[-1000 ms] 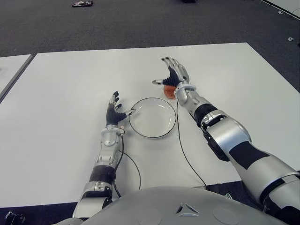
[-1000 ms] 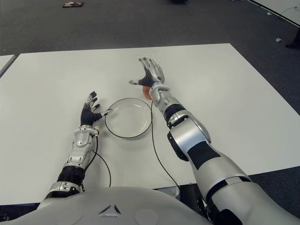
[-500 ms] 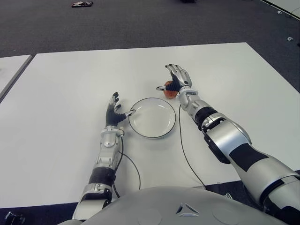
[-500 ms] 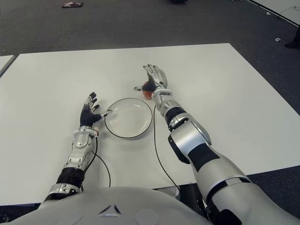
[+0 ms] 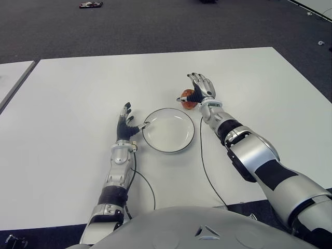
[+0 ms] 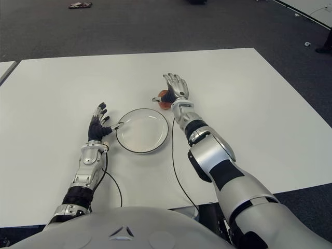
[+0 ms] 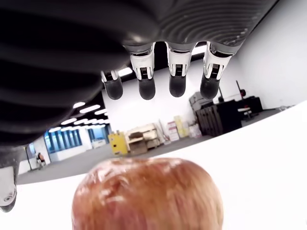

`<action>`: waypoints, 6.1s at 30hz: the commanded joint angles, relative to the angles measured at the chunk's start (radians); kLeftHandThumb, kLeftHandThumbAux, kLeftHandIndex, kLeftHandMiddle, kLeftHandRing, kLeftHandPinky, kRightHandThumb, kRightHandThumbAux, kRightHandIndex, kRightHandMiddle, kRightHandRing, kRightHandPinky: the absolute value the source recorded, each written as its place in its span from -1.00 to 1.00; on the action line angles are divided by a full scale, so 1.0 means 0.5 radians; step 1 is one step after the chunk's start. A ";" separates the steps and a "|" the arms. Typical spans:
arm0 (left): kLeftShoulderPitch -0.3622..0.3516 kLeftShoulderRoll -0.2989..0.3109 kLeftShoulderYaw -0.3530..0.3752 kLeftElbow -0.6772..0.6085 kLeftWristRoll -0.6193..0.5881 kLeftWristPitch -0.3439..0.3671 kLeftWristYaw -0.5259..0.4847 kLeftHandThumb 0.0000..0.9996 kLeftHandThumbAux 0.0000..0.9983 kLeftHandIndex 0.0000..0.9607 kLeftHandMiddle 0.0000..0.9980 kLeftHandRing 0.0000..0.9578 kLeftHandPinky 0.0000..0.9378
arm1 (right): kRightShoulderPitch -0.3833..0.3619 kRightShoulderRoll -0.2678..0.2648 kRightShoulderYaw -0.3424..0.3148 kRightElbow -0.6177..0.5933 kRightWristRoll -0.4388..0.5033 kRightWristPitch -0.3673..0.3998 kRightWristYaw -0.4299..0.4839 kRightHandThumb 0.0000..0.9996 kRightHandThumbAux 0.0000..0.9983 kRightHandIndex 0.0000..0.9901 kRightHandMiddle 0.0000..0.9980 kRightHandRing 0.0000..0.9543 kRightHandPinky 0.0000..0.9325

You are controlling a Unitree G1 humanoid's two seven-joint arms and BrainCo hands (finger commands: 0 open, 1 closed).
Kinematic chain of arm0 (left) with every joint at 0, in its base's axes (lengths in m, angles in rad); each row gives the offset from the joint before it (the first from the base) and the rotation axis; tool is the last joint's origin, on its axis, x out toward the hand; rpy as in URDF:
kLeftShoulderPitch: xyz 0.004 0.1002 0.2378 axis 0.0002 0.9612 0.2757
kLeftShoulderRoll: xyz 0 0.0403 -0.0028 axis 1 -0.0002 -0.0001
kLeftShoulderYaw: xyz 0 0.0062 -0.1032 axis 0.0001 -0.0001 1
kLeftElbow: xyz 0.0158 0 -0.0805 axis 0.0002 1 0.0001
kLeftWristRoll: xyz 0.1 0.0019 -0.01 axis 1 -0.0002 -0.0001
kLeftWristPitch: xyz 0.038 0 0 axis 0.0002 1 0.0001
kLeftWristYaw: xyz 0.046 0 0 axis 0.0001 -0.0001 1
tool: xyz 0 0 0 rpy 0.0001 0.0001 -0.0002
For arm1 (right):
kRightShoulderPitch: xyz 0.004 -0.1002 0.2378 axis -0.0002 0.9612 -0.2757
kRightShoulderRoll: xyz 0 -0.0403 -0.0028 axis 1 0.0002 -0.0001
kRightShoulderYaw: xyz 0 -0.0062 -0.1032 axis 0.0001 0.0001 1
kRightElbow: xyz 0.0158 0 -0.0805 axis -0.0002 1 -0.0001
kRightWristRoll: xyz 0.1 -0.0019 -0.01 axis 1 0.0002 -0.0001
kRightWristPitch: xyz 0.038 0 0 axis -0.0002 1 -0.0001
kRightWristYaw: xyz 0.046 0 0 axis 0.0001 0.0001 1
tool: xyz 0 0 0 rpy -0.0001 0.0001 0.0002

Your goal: Put the apples into the plate.

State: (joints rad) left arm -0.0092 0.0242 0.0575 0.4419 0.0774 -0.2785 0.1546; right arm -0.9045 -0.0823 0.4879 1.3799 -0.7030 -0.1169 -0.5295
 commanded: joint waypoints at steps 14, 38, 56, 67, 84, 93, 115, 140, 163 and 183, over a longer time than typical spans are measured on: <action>0.034 0.009 0.002 0.044 0.024 0.033 0.020 -1.00 -0.47 -1.00 -1.00 -1.00 -0.98 | 0.080 0.007 0.057 0.033 -0.041 0.068 0.085 -0.97 0.10 -1.00 -0.92 -0.93 -1.00; 0.014 -0.011 0.002 0.087 0.014 0.002 0.026 -1.00 -0.46 -1.00 -1.00 -1.00 -0.98 | 0.144 0.077 0.170 0.047 -0.129 0.097 0.199 -0.95 0.11 -1.00 -0.92 -0.96 -1.00; -0.029 -0.011 0.004 0.163 0.006 -0.032 0.031 -1.00 -0.44 -1.00 -1.00 -1.00 -0.95 | 0.195 0.115 0.227 0.056 -0.158 0.119 0.271 -0.91 0.13 -1.00 -0.92 -0.96 -1.00; -0.049 -0.011 0.008 0.221 0.005 -0.072 0.036 -1.00 -0.46 -1.00 -1.00 -1.00 -0.94 | 0.203 0.140 0.237 0.058 -0.162 0.124 0.278 -0.89 0.15 -1.00 -0.91 -0.94 -1.00; -0.026 -0.009 0.003 0.194 0.019 -0.066 0.057 -1.00 -0.45 -1.00 -1.00 -1.00 -0.94 | 0.232 0.113 0.219 0.063 -0.149 0.152 0.313 -0.90 0.16 -1.00 -0.91 -0.94 -1.00; -0.021 -0.016 0.004 0.177 0.007 -0.054 0.050 -1.00 -0.45 -1.00 -1.00 -1.00 -0.94 | 0.247 0.090 0.216 0.064 -0.151 0.164 0.319 -0.90 0.17 -1.00 -0.91 -0.93 -1.00; 0.021 -0.014 -0.002 0.129 0.011 -0.067 0.041 -1.00 -0.45 -1.00 -1.00 -1.00 -0.94 | 0.374 0.005 0.233 0.069 -0.174 0.198 0.338 -0.82 0.22 -1.00 -0.86 -0.83 -0.67; 0.091 -0.017 -0.013 0.004 0.026 -0.009 0.046 -1.00 -0.44 -1.00 -1.00 -1.00 -0.93 | 0.483 -0.040 0.212 0.060 -0.166 0.135 0.107 0.85 0.34 -0.26 0.02 0.16 0.23; 0.113 -0.018 -0.018 -0.079 0.023 0.091 0.040 -1.00 -0.43 -1.00 -1.00 -1.00 -0.93 | 0.470 -0.042 0.190 0.054 -0.135 0.097 0.226 0.90 0.31 -0.22 0.07 0.20 0.38; 0.092 -0.008 -0.014 -0.051 0.023 0.091 0.035 -1.00 -0.43 -1.00 -1.00 -1.00 -0.93 | 0.383 -0.044 -0.051 0.025 0.055 0.052 0.099 0.90 0.32 -0.23 0.05 0.20 0.52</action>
State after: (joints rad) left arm 0.0324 0.0209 0.0557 0.3961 0.0805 -0.2537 0.1725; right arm -0.7707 -0.1042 0.4975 1.3538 -0.7133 -0.0990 -0.5139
